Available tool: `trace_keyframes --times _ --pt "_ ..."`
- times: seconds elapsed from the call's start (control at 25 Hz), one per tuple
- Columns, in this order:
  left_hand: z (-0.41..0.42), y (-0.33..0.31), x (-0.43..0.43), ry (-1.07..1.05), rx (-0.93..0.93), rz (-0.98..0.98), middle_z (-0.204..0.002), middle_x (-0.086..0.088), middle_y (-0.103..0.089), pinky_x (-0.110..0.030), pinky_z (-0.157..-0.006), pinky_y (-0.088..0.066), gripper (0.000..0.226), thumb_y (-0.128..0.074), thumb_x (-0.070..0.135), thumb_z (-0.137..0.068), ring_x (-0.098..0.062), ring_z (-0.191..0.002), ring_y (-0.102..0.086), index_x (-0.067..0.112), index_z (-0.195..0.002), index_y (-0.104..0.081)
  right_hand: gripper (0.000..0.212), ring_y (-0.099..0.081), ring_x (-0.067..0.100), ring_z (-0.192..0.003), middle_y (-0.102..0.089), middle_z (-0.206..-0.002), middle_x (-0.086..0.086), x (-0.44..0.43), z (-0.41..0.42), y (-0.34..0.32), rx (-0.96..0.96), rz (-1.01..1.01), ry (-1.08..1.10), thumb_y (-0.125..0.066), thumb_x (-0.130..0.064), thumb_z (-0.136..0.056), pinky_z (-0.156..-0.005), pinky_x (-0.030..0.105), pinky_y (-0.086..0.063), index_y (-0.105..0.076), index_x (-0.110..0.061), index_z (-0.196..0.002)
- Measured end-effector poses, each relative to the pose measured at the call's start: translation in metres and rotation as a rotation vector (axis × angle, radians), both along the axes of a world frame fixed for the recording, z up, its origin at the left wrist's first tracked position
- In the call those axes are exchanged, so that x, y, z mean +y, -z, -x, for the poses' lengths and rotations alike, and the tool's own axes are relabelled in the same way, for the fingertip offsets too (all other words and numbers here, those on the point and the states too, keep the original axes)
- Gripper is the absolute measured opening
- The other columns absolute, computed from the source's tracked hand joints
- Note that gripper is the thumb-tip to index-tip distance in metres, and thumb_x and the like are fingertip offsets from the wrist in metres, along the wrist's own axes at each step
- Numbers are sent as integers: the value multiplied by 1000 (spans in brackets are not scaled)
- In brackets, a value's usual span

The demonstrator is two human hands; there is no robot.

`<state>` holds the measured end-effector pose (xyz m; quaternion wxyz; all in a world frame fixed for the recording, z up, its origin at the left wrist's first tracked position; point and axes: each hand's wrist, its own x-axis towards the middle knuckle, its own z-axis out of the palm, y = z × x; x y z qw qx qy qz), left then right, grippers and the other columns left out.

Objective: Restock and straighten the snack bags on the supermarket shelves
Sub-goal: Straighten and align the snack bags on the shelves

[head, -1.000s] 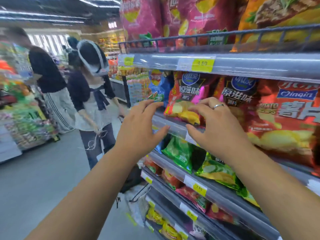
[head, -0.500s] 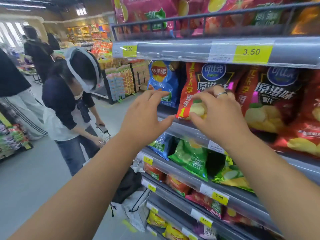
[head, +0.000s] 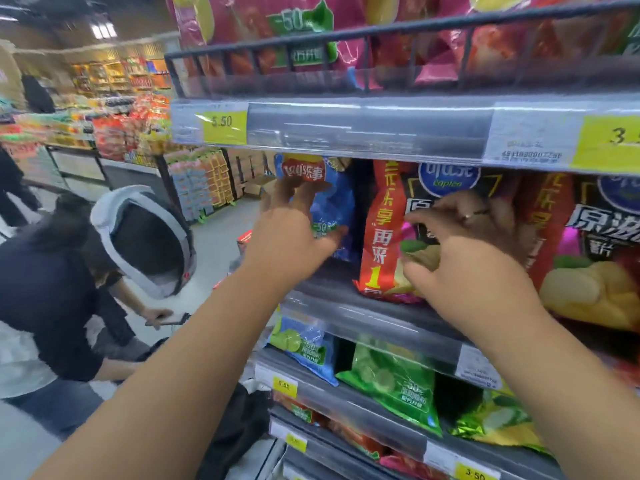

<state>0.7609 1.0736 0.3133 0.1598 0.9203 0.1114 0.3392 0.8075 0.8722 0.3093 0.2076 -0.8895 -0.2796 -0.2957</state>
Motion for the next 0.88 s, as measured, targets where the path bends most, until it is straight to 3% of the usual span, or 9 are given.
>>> trace_keyframes --times 0.12,0.2,0.24,0.32,0.44,0.52,0.6,0.8,0.88 --pt "-15 9 25 46 -104 9 -137 -22 -43 -53 -107 -36 79 -64 56 -66 -43 -130 -40 8 -128 -57 34 -46 19 -105 -57 -108 -6 24 18 -7 68 -87 -76 -70 -36 -78 -90 37 -41 -68 -30 -111" --pt "-26 11 43 24 -158 67 -136 -25 -42 -45 -108 -33 98 -58 68 -59 -44 -129 -39 4 -132 -50 35 -52 7 -86 -55 -95 -14 50 30 -16 171 -174 -154 -68 -33 -82 -81 23 -39 -64 -30 -117" --pt "-33 11 53 18 -164 109 -135 -27 -42 -40 -106 -30 107 -62 70 -56 -44 -128 -39 0 -135 -46 39 -54 4 -82 -54 -93 -16 67 31 -19 240 -220 -169 -66 -32 -84 -80 21 -39 -59 -31 -122" --pt "-47 9 72 57 -127 296 -134 -26 -44 -34 -103 -29 110 -83 55 -60 -41 -128 -42 -4 -140 -37 49 -60 13 -100 -59 -110 -11 99 28 -23 381 -336 -155 -64 -29 -87 -91 28 -45 -47 -29 -133" --pt "-58 -2 90 270 -67 757 -127 -13 -56 -23 -87 -43 86 -77 35 -81 -22 -113 -58 11 -145 -26 67 -47 24 -129 -44 -146 1 135 7 -30 546 -466 -26 -62 -29 -92 -97 24 -36 -27 -26 -148" --pt "-64 -7 96 344 -38 934 -97 5 -61 -12 -67 -44 58 -66 36 -91 -1 -78 -59 17 -136 -34 77 -46 27 -130 -40 -151 1 146 -9 -28 686 -494 79 -63 -37 -91 -87 24 -35 -18 -24 -152" --pt "-72 -10 102 409 -71 1011 -74 12 -54 -21 -61 -42 30 -65 36 -92 4 -54 -48 19 -113 -52 78 -49 29 -127 -45 -146 3 153 -21 -17 767 -551 118 -66 -44 -88 -87 26 -38 -25 -20 -150" --pt "-83 -13 104 441 -125 1039 -54 17 -57 -21 -53 -40 23 -70 36 -89 2 -45 -45 21 -75 -60 57 -60 20 -107 -63 -119 -3 156 -34 5 751 -722 69 -83 -32 -74 -96 42 -49 -53 -19 -121" --pt "-87 -14 108 437 -169 1037 -67 10 -66 -26 -60 -50 24 -74 40 -82 -4 -59 -58 21 -73 -61 56 -60 20 -108 -63 -120 -3 155 -34 7 728 -735 55 -84 -29 -72 -97 42 -49 -53 -19 -118"
